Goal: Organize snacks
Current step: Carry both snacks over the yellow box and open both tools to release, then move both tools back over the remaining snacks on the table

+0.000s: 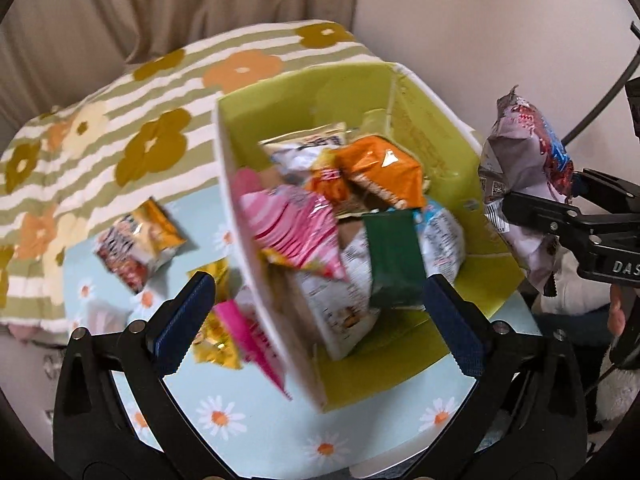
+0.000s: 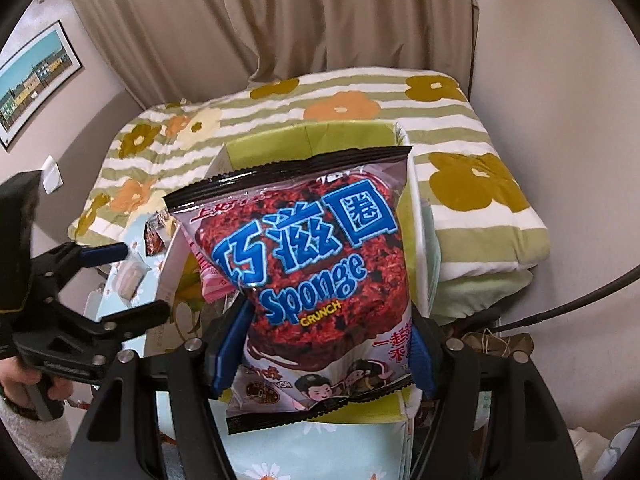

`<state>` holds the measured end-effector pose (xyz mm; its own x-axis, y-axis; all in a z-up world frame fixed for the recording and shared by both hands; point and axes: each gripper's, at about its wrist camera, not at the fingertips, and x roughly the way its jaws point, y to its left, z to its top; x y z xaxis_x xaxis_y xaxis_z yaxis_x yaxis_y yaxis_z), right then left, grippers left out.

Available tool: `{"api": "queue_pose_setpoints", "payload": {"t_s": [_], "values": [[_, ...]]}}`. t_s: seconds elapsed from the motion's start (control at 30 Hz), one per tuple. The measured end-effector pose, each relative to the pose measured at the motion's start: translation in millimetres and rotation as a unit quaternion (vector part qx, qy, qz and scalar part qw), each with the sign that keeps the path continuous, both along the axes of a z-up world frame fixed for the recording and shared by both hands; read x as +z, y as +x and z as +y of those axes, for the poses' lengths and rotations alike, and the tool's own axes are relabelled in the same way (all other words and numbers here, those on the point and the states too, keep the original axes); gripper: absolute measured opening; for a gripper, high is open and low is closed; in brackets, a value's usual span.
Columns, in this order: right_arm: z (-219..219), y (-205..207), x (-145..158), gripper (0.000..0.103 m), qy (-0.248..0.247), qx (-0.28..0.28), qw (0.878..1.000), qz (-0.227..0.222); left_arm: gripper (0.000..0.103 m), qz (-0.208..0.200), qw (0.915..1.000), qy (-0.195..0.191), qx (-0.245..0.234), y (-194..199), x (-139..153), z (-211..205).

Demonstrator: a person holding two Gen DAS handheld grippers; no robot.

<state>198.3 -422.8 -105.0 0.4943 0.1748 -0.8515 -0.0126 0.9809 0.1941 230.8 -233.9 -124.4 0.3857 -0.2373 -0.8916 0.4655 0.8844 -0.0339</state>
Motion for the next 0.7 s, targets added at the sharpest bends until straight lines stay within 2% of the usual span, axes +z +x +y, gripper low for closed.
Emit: {"api": "queue_pose_setpoints", "payload": {"t_s": [0.03,0.07,0.1,0.13,0.23,0.43,0.7], "values": [[1.9,1.5,-2.3,0.068,-0.002,-0.001,1.000,0.001,0.103,-0.006,1.0000,0.004,0.003,-2.3,1.2,3.9],[2.8,2.2,-3.8,0.079,-0.004,-0.001,1.000,0.000,0.103,-0.010,0.9999,0.007,0.005,-3.8,2.3,7.8],[4.9,2.3,-4.6,0.095,-0.006,0.000,1.000,-0.005,0.103,-0.014,0.9998,0.009,0.008,-5.9,4.3,12.8],[5.7,1.0,-5.7,0.102,-0.007,0.002,1.000,-0.009,0.103,-0.016,0.9997,0.012,0.012,-7.4,4.9,17.0],[7.8,-7.1,-3.6,0.103,-0.015,0.002,0.999,-0.029,0.103,-0.020,0.9994,0.014,0.025,-13.1,7.4,31.6],[11.8,-19.1,3.0,0.103,0.001,0.004,1.000,-0.029,0.103,-0.029,0.9976,0.019,0.060,-25.5,12.3,68.8],[41.1,-28.5,29.0,0.103,-0.005,0.047,0.996,-0.072,0.103,-0.038,0.9904,0.008,0.132,-39.9,25.1,126.4]]}}
